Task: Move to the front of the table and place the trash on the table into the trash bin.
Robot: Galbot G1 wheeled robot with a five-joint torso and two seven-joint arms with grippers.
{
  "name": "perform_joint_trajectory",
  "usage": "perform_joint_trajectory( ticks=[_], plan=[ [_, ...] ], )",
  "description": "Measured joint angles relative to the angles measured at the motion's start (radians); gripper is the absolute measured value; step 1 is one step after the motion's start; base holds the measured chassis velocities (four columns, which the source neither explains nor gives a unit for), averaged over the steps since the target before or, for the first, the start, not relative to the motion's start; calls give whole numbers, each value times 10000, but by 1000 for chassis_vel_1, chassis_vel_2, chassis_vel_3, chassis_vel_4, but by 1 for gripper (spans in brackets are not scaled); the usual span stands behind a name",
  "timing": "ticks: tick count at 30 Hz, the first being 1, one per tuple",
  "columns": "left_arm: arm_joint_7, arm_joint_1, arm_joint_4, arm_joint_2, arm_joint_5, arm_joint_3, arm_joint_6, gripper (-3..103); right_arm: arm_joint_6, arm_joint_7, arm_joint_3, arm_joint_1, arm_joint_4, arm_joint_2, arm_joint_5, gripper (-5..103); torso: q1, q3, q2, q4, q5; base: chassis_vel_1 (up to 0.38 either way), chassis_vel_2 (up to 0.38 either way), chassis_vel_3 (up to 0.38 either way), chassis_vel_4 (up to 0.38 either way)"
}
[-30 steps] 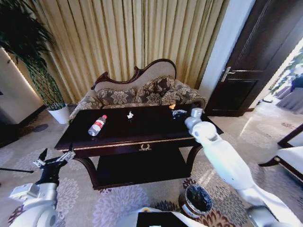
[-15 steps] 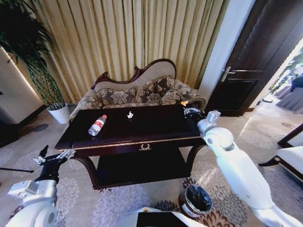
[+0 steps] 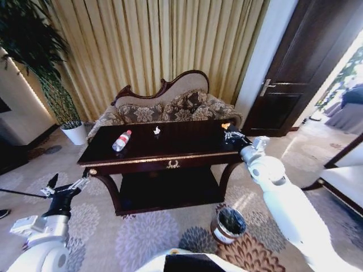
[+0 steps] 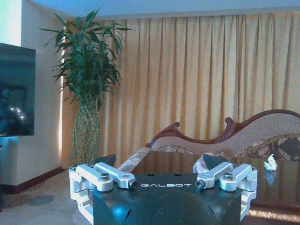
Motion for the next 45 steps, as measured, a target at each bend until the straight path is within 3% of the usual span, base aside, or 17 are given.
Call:
perform_joint_trajectory(
  ticks=[6, 12, 19, 30, 34, 45],
  plan=[
    [9, -42, 61, 8, 11, 28, 4, 100, 108, 0, -105, -42, -207, 107, -233, 4, 0, 0, 0, -1, -3, 326, -342, -323, 341],
    [21, -86, 165, 10, 12, 41, 5, 100, 226, 0, -443, -282, -1512, 487, -816, 4, -11, -5, 9, -3, -1, 211, -222, -203, 213],
    [36, -46, 186, 79, 1, 42, 1, 100, 928, -1, -895, -494, -4310, 1139, -2314, 4, 13, 9, -10, 0, -2, 2, -8, -22, 35],
    [36, -2, 91, 258, -125, 18, 1, 100, 1680, -2, -1528, 442, -8308, 1676, -3994, 4, -5, -3, 3, -1, -5, -19, 18, 18, -19],
    [25, 42, 73, 314, -167, -20, 1, 100, 2246, -2, -1720, 878, -10479, 1989, -5054, 4, -2, 0, 1, -4, -2, 0, 0, 0, 0],
    [-11, 186, -26, 556, -379, -204, 3, 100, 3325, -1, -1754, 2102, -13414, 2771, -6282, 4, 1, 1, -1, 0, -4, 0, 0, 0, 0]
  ],
)
